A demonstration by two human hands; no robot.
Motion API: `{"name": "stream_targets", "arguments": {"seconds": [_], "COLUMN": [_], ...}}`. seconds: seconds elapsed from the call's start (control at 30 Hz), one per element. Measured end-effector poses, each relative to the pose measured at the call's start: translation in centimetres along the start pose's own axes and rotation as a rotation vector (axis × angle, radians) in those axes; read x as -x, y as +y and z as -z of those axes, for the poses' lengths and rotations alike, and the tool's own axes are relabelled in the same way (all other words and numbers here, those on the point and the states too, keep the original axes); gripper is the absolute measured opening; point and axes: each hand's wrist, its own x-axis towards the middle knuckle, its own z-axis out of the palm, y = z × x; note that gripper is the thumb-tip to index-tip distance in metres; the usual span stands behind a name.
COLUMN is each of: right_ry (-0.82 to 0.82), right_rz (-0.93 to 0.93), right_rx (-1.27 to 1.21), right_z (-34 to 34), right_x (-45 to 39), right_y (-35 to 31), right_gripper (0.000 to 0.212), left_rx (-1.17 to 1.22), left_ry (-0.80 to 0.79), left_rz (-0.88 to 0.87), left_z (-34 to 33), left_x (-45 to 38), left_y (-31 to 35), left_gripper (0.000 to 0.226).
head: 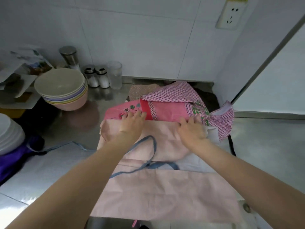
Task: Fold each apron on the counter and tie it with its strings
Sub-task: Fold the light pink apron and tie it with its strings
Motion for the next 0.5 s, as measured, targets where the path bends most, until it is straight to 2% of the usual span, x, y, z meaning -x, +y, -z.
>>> {"name": "stream_targets", "arguments": {"seconds": [0.1,0.2,0.33,0.43,0.5], "right_ry": [-0.080,-0.191,-0.162,-0.169,-0.127], "right_rz": [-0.151,-0.227,-0.211,-0.274,-0.379], "right_rx": [0.042,0.016,-0.109,-0.291,-0.612], "right_z": [-0.2,-1.8,-2.3,-2.3,-2.4], "right_x": [-1.2,-2.1,-1.4,-0.7,-1.0], "right_y": [1.9,3.4,5.3,6.0,6.6], "right_gripper": [0.046,0.035,0.028,0.030,0.026], "left_rx": [0.253,0.443,0.429,0.486,0.485], "left_ry": [-0.163,-0.207,-0.194,-0.157,-0.137], "left_rz": [-0.062,-0.141,-0.185,-0.225,-0.205], "left_z": [-0.1,-0.6,-0.3,0.2,0.0], "left_x": [-2.0,-3.2,-3.7,-3.2,-2.8], "left_y": [3.3,5.5,5.7,4.7,3.6], "left_gripper": [0.060,0.038,0.028,0.022,0.020]}}
